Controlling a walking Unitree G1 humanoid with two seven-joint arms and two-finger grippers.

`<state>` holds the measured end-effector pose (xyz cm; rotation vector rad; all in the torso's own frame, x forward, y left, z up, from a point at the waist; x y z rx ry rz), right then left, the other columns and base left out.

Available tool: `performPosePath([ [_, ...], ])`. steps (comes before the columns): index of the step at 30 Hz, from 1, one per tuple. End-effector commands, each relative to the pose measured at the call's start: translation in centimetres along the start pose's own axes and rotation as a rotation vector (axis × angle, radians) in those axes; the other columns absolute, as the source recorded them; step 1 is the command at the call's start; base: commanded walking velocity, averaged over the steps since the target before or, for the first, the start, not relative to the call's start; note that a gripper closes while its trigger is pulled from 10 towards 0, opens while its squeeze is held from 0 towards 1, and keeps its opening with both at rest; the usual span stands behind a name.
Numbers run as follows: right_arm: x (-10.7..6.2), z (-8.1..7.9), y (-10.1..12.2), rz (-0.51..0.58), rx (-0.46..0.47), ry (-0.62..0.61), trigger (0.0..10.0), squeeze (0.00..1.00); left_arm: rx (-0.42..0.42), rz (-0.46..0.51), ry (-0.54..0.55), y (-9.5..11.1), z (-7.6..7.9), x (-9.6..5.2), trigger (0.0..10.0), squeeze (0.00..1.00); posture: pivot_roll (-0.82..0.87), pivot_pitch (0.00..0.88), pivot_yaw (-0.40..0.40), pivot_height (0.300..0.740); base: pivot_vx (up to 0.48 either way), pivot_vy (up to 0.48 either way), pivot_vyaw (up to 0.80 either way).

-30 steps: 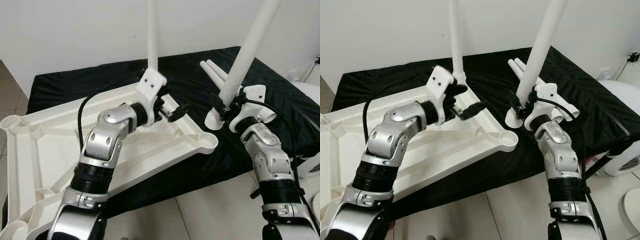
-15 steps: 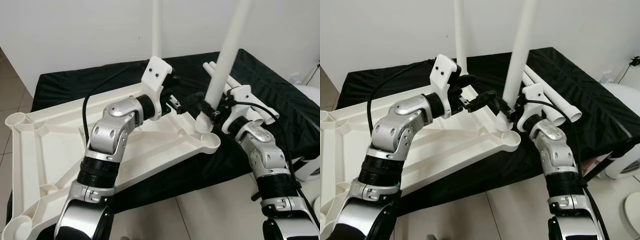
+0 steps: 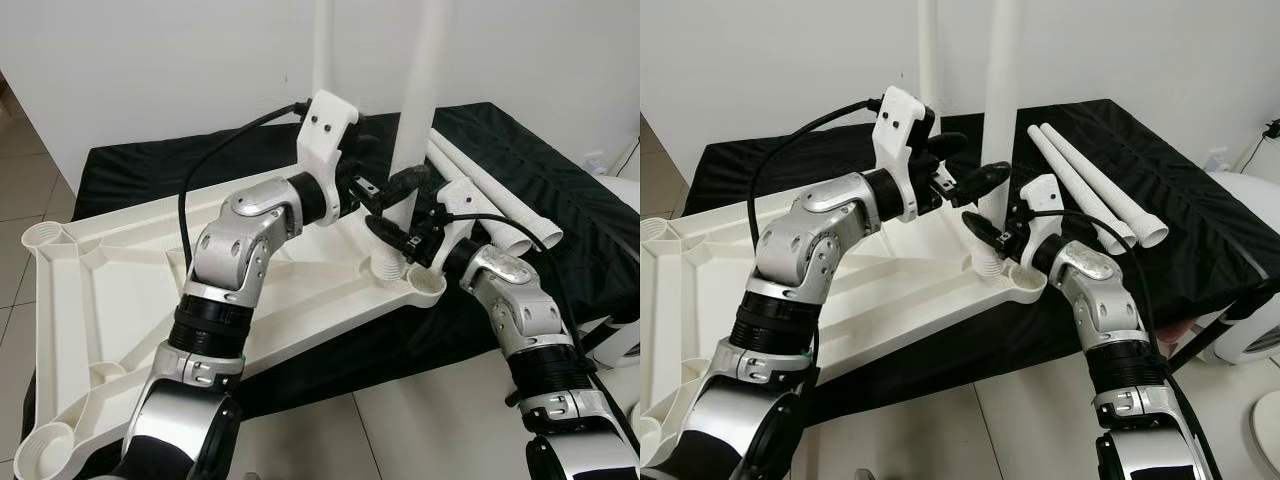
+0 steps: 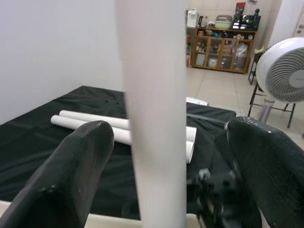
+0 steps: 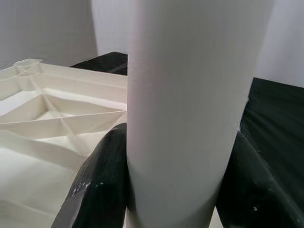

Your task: Building children table

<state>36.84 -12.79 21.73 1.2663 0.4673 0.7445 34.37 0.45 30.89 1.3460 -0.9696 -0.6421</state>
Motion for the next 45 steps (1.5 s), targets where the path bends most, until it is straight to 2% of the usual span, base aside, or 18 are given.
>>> performPosePath([
  [1,0.2,-0.1,0.8,0.021,-0.024,0.038,10.0,0.00,-0.015,0.015,0.031,0.6,-0.3,0.4,10.0,0.00,-0.06,0.017,0.003,0.740,0.000,0.000,0.00],
  [10,0.3,-0.6,0.8,0.011,-0.051,0.105,10.0,0.00,-0.039,0.002,0.005,1.4,-0.5,1.2,10.0,0.00,-0.06,0.019,0.005,0.740,0.000,0.000,0.00],
  [24,0.4,-0.8,0.6,-0.007,-0.087,0.138,10.0,0.00,-0.098,-0.082,-0.035,0.9,-0.5,1.8,9.9,0.00,-0.06,0.029,0.014,0.740,0.000,0.000,0.00],
  [25,0.4,-0.7,0.6,-0.008,-0.091,0.138,10.0,0.00,-0.101,-0.086,-0.046,0.9,-0.5,1.9,8.7,0.00,-0.06,0.032,0.015,0.740,0.000,0.000,0.00],
  [27,0.4,-0.7,0.6,-0.008,-0.091,0.138,10.0,0.00,-0.101,-0.086,-0.046,0.9,-0.5,1.9,8.7,0.00,-0.06,0.032,0.015,0.740,0.000,0.000,0.00],
  [28,0.4,-0.7,0.7,-0.010,-0.094,0.136,10.0,0.00,-0.103,-0.084,-0.054,1.0,-0.4,1.9,1.7,0.00,-0.06,0.035,0.016,0.740,0.000,0.000,0.00],
  [29,0.4,-0.6,0.7,-0.011,-0.098,0.134,10.0,0.00,-0.111,-0.078,-0.063,1.1,-0.4,1.9,0.0,0.00,-0.06,0.039,0.017,0.740,0.000,0.000,0.00],
  [34,0.4,-0.3,0.8,-0.010,-0.105,0.120,10.0,0.00,-0.139,-0.056,-0.069,1.7,-0.6,1.8,0.0,0.00,-0.07,0.047,0.022,0.740,0.000,0.000,0.00],
  [45,0.4,0.5,1.1,0.008,-0.084,0.062,10.0,0.00,-0.146,-0.035,-0.049,2.3,-1.0,1.9,0.0,0.00,-0.07,0.056,0.023,0.740,0.000,0.000,0.00],
])
Point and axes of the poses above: a point about 5 cm out from each wrist's last joint towards the gripper, its own x axis pointing out of the wrist towards the gripper, its own y axis along the axis of the wrist's last joint, z = x × y, the point moved 3 cm from there along x, pointing out of the wrist towards the gripper, and after that the axes turned 4 degrees about -x, right-handed, at the moved point
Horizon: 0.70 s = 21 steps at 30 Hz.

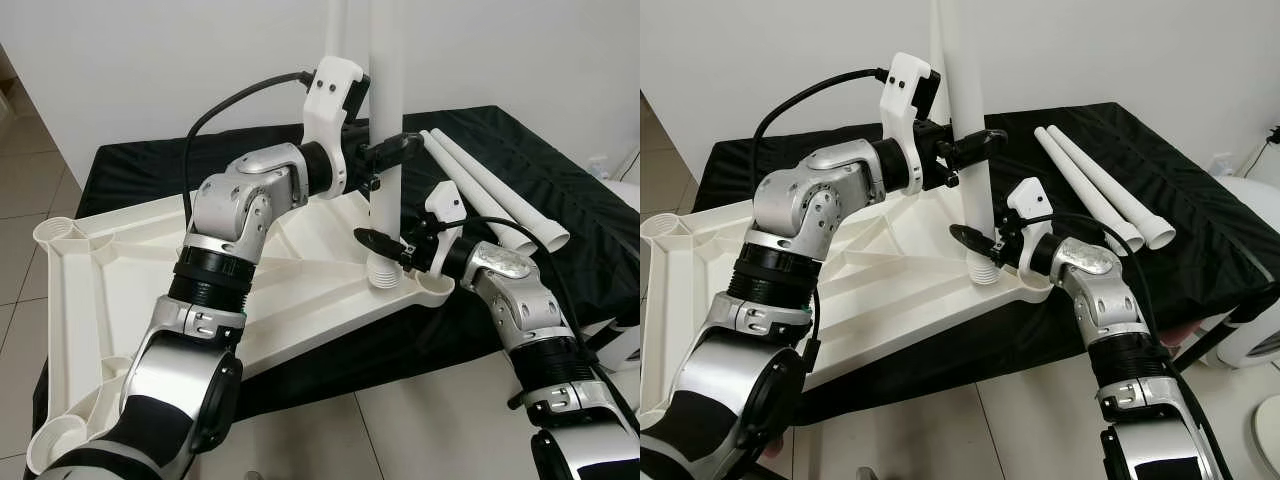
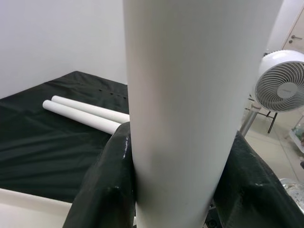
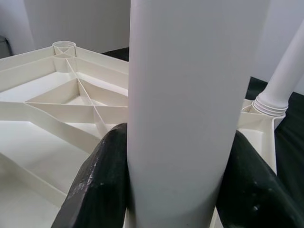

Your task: Building children table

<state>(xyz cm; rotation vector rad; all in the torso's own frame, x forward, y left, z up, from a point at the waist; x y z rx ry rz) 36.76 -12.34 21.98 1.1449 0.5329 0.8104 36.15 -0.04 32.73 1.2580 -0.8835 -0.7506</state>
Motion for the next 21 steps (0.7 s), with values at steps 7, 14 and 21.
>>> performPosePath([
  [7,0.4,2.0,0.9,0.039,0.029,-0.157,10.0,1.00,0.041,0.049,0.060,1.7,-0.2,0.3,10.0,0.00,-0.06,0.060,0.020,0.740,0.000,0.000,0.00],
  [14,0.7,2.6,1.1,0.035,0.005,-0.264,10.0,0.00,0.085,0.088,0.137,2.7,-0.7,0.2,10.0,0.00,-0.06,0.064,0.014,0.740,0.000,0.000,0.00],
  [21,1.6,2.6,1.5,0.029,-0.002,-0.376,10.0,0.00,0.130,0.151,0.221,4.2,-0.9,-0.1,10.0,0.00,-0.06,0.066,0.010,0.740,0.000,0.000,0.00],
])
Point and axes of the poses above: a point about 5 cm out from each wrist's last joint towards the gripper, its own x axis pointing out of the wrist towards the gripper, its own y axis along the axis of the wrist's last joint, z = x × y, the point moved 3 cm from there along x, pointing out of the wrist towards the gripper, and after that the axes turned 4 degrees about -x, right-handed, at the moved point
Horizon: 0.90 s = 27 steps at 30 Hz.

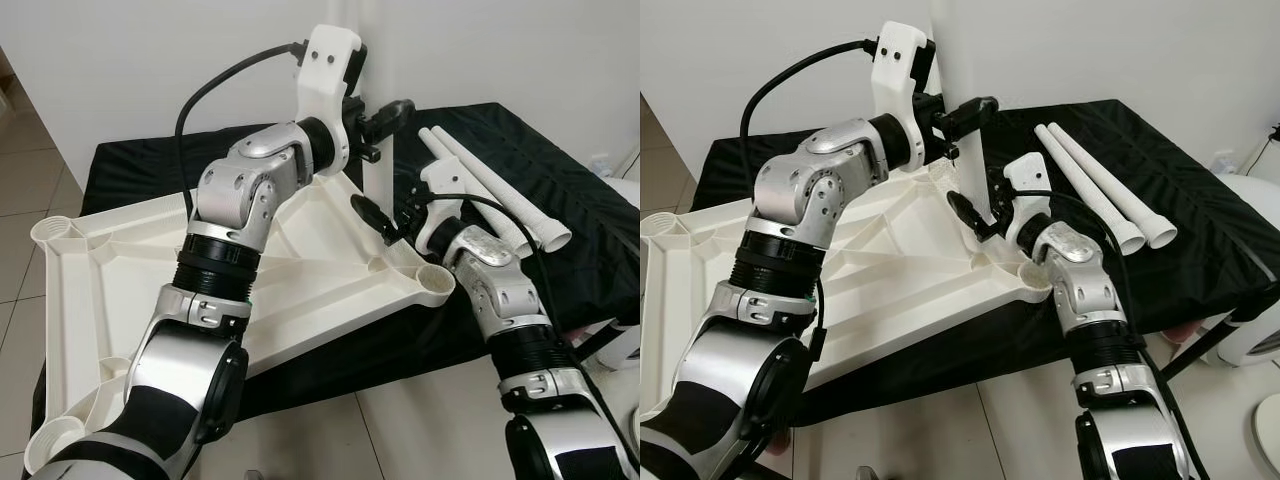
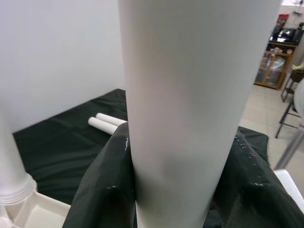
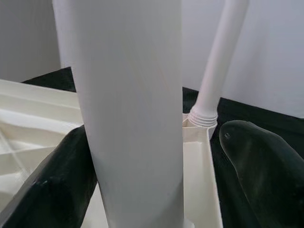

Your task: Building children table

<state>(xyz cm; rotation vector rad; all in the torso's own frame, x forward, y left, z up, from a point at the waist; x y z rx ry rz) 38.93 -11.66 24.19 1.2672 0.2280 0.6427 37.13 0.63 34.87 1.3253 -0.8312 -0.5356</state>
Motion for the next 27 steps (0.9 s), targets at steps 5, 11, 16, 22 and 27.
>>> performPosePath([
  [5,1.0,0.3,-0.1,-0.055,-0.027,-0.159,10.0,0.00,0.127,0.086,0.107,2.8,0.0,0.0,10.0,0.00,-0.06,0.060,0.008,0.740,0.000,0.000,0.00],
  [11,1.6,0.0,0.2,-0.063,-0.036,-0.211,10.0,0.00,0.152,0.099,0.129,3.0,0.3,0.0,10.0,0.00,-0.05,0.058,0.005,0.740,0.000,0.000,0.00],
  [16,2.5,-0.9,1.1,-0.053,-0.078,-0.243,10.0,0.00,0.198,0.105,0.142,2.9,1.0,0.4,10.0,0.00,-0.05,0.053,0.001,0.740,0.000,0.000,0.00],
  [22,2.9,-1.3,1.6,-0.039,-0.084,-0.249,10.0,0.00,0.204,0.099,0.130,2.5,1.6,0.7,10.0,0.00,-0.06,0.049,0.002,0.740,0.000,0.000,0.00],
  [27,3.2,-1.4,1.8,-0.040,-0.108,-0.259,10.0,0.00,0.218,0.098,0.126,2.2,2.0,0.9,10.0,0.00,-0.06,0.048,0.003,0.740,0.000,0.000,0.00],
])
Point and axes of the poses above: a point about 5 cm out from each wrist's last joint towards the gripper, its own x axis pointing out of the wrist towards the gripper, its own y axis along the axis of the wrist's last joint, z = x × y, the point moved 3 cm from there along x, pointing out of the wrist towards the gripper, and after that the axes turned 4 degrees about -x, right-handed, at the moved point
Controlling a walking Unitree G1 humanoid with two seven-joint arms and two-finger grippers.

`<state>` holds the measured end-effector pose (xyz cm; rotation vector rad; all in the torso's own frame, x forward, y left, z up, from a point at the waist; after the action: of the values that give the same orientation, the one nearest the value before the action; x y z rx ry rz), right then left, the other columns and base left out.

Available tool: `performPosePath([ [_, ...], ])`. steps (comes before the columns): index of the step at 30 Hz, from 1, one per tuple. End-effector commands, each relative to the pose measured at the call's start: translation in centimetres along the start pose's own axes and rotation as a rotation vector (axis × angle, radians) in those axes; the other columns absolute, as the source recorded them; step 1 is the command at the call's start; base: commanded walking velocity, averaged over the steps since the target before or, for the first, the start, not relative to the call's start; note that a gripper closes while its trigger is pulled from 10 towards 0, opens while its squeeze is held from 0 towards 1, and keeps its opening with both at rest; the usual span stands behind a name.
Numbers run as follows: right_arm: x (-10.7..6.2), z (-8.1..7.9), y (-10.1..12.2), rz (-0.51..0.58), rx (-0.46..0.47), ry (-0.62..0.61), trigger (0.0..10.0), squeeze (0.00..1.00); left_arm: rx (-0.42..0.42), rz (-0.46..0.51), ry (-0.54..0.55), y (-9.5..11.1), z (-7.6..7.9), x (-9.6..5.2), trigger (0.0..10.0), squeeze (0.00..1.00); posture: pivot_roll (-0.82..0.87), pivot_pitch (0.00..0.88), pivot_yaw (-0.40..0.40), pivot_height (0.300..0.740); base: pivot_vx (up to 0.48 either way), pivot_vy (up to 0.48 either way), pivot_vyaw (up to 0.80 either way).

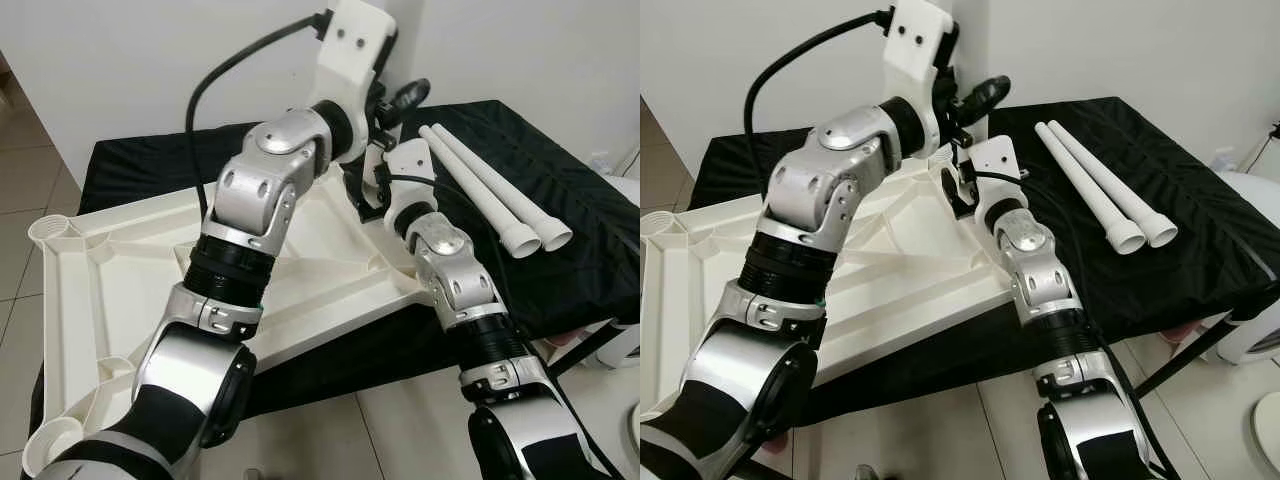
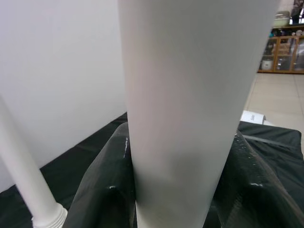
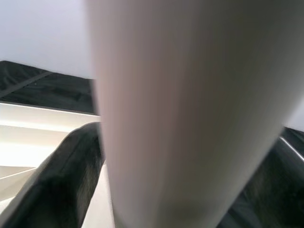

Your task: Building children table

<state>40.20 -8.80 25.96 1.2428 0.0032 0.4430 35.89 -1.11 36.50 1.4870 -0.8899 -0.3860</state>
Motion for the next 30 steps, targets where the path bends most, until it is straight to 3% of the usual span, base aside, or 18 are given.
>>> performPosePath([
  [1,0.3,-0.4,0.4,0.009,-0.021,0.006,10.0,0.00,0.025,0.037,0.077,0.6,0.0,0.0,10.0,0.00,-0.06,0.048,0.003,0.740,0.000,0.000,0.00],
  [18,0.4,-0.5,1.4,0.033,-0.045,-0.013,10.0,0.00,0.034,0.032,0.078,0.2,0.1,0.2,10.0,0.00,-0.06,0.068,0.007,0.740,0.000,0.000,0.00],
  [19,0.4,-0.4,1.4,0.035,-0.047,-0.016,4.6,0.00,0.036,0.032,0.078,0.3,0.1,0.2,10.0,0.00,-0.06,0.067,0.008,0.740,0.000,0.000,0.00],
  [20,0.4,-0.4,1.4,0.035,-0.047,-0.016,4.6,0.00,0.036,0.032,0.078,0.3,0.1,0.2,10.0,0.00,-0.06,0.067,0.008,0.740,0.000,0.000,0.00],
  [22,0.4,-0.4,1.5,0.040,-0.049,-0.021,2.3,0.00,0.036,0.033,0.076,0.3,0.0,0.2,10.0,0.00,-0.06,0.067,0.009,0.740,0.000,0.000,0.00],
  [23,0.4,-0.4,1.5,0.040,-0.049,-0.021,2.3,0.00,0.036,0.033,0.076,0.3,0.0,0.2,10.0,0.00,-0.06,0.067,0.009,0.740,0.000,0.000,0.00],
  [25,0.4,-0.5,1.6,0.043,-0.051,-0.022,0.0,0.00,0.037,0.034,0.075,0.3,0.0,0.3,10.0,0.00,-0.06,0.069,0.009,0.740,0.000,0.000,0.00],
  [30,0.4,-0.6,1.6,0.046,-0.058,-0.019,0.0,0.00,0.041,0.034,0.080,0.3,0.0,0.3,10.0,0.00,-0.06,0.068,0.008,0.740,0.000,0.000,0.00],
])
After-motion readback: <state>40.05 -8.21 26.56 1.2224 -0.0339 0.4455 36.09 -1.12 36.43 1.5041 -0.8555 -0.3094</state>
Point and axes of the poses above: a point about 5 cm out from each wrist's last joint towards the gripper, its own x axis pointing out of the wrist towards the gripper, its own y axis along the axis of the wrist's last joint, z = x × y, the point moved 3 cm from there along x, pointing out of the wrist towards the gripper, and after that the axes turned 4 degrees about -x, right-handed, at the moved point
